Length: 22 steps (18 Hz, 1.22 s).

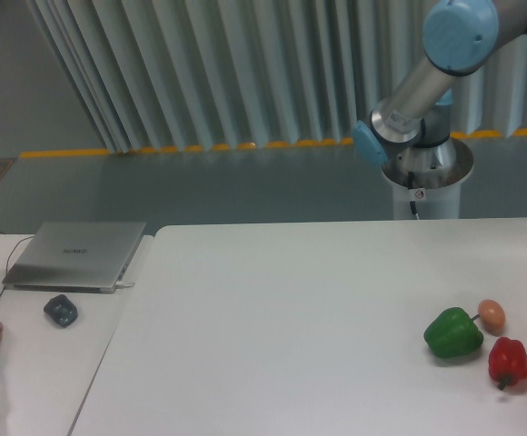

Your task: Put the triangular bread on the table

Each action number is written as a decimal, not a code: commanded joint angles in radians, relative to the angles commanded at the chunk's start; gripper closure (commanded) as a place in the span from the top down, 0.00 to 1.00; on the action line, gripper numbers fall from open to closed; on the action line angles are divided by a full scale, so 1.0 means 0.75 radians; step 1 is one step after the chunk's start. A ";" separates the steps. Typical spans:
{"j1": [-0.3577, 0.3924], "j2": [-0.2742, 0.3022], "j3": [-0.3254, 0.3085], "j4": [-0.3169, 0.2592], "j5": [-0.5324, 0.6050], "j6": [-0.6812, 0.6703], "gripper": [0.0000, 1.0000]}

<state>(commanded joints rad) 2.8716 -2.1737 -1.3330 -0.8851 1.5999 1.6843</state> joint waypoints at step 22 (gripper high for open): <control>0.002 -0.057 -0.002 0.012 0.000 -0.096 1.00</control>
<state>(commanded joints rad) 2.8731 -2.2166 -1.3346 -0.8759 1.5999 1.6123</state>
